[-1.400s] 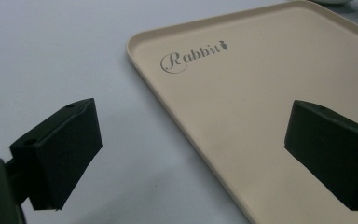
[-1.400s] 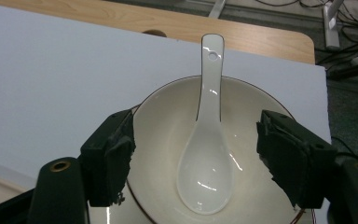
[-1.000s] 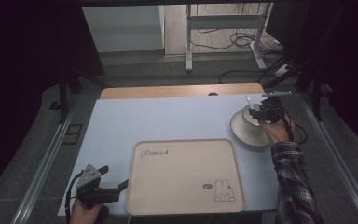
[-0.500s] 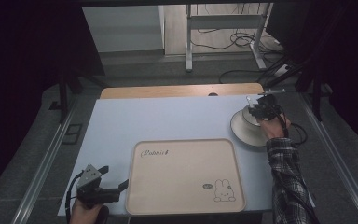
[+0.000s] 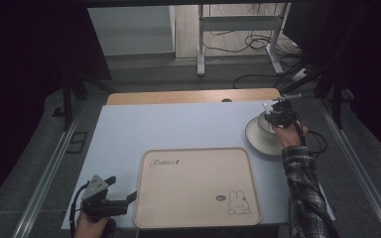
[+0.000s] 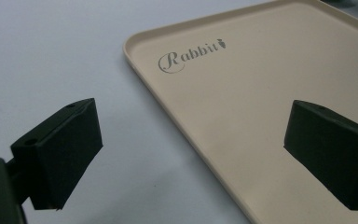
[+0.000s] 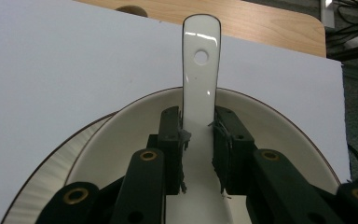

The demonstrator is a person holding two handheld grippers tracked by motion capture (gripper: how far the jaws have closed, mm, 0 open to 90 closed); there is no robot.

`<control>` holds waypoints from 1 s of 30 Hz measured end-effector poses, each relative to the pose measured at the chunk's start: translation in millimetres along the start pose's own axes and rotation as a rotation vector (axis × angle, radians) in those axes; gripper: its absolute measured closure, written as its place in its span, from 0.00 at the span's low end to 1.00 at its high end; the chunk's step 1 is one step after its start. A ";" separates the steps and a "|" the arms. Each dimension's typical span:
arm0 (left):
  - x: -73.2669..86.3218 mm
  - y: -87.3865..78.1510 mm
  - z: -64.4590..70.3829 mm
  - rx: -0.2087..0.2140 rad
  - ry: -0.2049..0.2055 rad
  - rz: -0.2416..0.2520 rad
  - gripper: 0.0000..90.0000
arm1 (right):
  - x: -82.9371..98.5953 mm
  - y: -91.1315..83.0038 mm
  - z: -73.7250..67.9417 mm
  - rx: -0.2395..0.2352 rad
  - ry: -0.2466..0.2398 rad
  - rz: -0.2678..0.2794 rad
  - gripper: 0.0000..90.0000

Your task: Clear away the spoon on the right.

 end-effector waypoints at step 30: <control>0.0 0.2 0.1 -0.003 0.007 -0.006 0.04 | -26.9 -63.2 -2.6 -0.059 -0.001 0.041 0.83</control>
Point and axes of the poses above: each handheld gripper's, and its own axes: y roughly forward along the jaws, x roughly out of its underside, z roughly to its right, the point moved 5 cm from there along y, roughly forward along the jaws, and after that the axes turned 14 degrees about y, right-handed, at the moved point
